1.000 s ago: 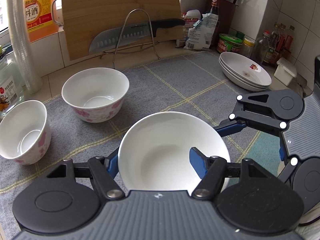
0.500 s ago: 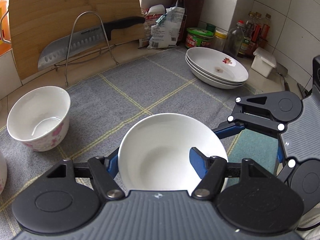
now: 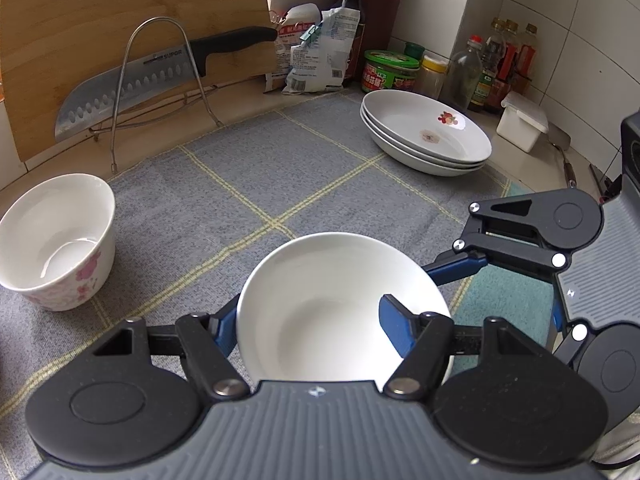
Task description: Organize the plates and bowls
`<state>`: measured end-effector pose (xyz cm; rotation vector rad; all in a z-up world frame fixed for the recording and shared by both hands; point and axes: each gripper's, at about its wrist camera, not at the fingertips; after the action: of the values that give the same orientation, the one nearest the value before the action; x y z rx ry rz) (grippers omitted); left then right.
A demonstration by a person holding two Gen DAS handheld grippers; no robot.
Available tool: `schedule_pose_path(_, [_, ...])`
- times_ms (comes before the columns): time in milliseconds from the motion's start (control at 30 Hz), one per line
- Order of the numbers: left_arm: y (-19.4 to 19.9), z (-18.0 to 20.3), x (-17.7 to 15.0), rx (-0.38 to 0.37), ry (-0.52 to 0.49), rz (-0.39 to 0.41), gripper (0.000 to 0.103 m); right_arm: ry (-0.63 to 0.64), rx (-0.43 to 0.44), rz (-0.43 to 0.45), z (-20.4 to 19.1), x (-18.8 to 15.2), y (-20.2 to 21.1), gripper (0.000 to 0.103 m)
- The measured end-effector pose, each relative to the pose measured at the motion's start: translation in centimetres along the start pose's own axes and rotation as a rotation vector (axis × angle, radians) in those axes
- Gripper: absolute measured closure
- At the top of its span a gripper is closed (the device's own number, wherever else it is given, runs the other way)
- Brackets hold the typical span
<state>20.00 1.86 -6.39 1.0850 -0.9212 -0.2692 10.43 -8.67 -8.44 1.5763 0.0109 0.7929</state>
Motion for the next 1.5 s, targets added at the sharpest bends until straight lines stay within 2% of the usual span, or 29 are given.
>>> schedule_pose_path(133, [0.0,0.0,0.0,0.009,-0.002,0.005,0.027,-0.007,0.007,0.000,0.2,0.2,-0.3,0.018])
schedule_pose_path(167, [0.1,0.1,0.0,0.016,-0.006,0.011,0.021,-0.008,0.006,0.004,0.2,0.2,-0.2,0.015])
schedule_pose_path(200, [0.2,0.2,0.0,0.028,-0.010,0.020,0.016,-0.008,0.003,0.013,0.3,0.2,-0.1,0.006])
schedule_pose_path(267, [0.6,0.3,0.0,0.051,-0.020,0.037,0.013,-0.008,0.004,0.038,0.3,0.2,0.3,0.000])
schedule_pose_path(367, [1.4,0.2,-0.2,0.084,-0.007,0.065,0.009,-0.013,0.007,0.043,0.5,0.3,0.6,0.000])
schedule_pose_path(700, [4.9,-2.0,-1.9,0.237,0.147,0.168,0.007,-0.016,-0.005,0.052,0.7,0.2,1.4,0.000])
schedule_pose_path(867, [5.2,-3.7,-2.8,0.277,0.277,0.193,0.007,-0.008,0.013,0.066,0.6,0.9,2.0,0.000])
schedule_pose_path(933, [5.0,-4.3,-3.1,0.318,0.307,0.194,0.007,0.001,0.013,0.067,0.7,1.4,2.0,0.000])
schedule_pose_path(1067, [4.5,-5.0,-3.5,0.414,0.324,0.189,0.007,0.029,0.026,0.071,0.6,2.6,2.0,0.000])
schedule_pose_path(1500, [2.6,-6.7,-3.1,0.529,0.291,0.187,0.006,0.068,0.115,0.067,3.3,10.4,0.1,0.000])
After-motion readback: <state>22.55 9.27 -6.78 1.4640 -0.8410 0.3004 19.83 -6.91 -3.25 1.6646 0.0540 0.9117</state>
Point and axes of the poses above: each gripper's, at about its wrist camera, not at the fingertips, and y roughly against the way its jaws point, z to its right, x to its top, and after that the axes turned 12 degrees about -z, right-handed
